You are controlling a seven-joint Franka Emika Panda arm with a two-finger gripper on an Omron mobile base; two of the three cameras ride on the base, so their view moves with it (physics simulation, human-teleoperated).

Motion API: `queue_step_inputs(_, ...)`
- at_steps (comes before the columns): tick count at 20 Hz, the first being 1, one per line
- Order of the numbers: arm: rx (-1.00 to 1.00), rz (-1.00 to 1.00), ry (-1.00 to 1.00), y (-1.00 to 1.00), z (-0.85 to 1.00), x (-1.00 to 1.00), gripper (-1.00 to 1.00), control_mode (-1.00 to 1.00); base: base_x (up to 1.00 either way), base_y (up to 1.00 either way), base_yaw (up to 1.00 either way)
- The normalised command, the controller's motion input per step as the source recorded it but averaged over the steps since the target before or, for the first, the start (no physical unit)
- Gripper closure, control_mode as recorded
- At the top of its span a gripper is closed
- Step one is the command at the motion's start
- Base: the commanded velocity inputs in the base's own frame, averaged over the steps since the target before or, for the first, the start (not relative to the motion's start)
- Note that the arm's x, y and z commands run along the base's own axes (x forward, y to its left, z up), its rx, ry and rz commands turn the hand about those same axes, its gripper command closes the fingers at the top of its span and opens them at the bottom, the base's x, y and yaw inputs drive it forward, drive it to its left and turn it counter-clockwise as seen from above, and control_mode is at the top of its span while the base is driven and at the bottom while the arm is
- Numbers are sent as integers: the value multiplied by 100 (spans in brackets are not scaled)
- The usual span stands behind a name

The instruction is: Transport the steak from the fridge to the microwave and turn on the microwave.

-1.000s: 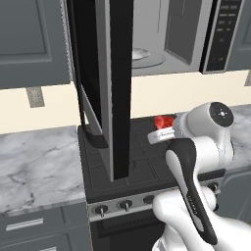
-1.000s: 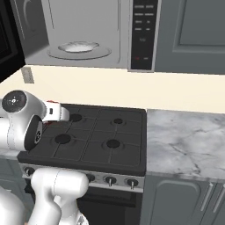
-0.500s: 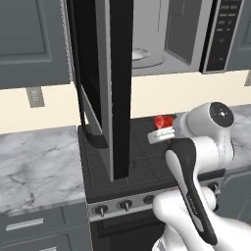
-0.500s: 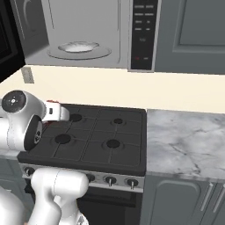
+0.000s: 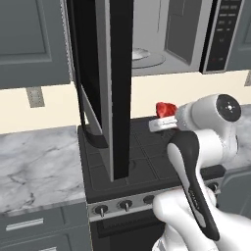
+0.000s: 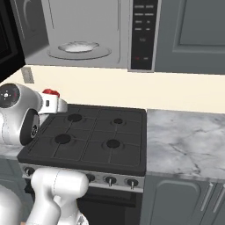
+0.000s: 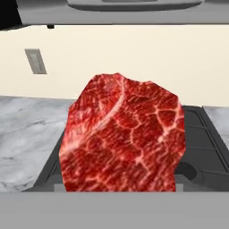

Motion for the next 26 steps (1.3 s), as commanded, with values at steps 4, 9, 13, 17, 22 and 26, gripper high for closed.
queue_step_inputs(4,2,0,-1,-1,45,1,100,-100,0,0,0)
queue_step_inputs(9,1,0,0,-2,36,4,100,-100,0,0,0)
queue_step_inputs(13,6,2,2,-6,35,9,100,-100,0,0,0)
queue_step_inputs(17,7,4,2,-5,34,9,100,-100,0,0,0)
queue_step_inputs(22,4,7,0,-6,23,20,100,-100,0,0,0)
queue_step_inputs(26,0,4,0,0,17,36,100,-100,0,0,0)
